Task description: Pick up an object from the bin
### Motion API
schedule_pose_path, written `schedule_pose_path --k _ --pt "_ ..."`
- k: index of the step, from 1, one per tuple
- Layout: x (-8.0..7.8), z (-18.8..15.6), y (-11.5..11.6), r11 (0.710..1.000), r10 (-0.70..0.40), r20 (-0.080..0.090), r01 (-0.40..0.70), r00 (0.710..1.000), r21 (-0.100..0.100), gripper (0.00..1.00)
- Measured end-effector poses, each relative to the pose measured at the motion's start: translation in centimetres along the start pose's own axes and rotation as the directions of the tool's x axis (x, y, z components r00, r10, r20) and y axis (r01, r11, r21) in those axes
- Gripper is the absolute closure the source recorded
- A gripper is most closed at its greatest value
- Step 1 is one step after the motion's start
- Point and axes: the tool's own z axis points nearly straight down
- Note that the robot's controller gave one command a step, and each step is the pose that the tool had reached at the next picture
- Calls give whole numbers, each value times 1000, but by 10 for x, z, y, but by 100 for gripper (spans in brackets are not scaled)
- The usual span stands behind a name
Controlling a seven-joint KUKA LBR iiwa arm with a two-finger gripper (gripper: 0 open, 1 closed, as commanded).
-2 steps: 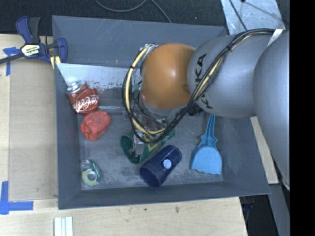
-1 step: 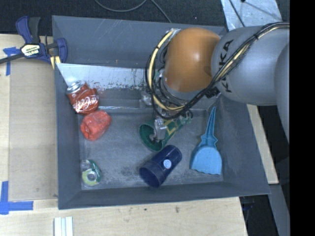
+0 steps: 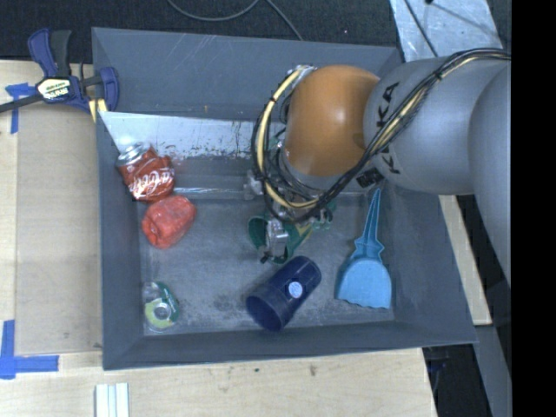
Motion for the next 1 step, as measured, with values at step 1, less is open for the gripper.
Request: schedule_pose_path --k 1 --pt "5 31 -29 994 -106 -4 106 994 -2 0"
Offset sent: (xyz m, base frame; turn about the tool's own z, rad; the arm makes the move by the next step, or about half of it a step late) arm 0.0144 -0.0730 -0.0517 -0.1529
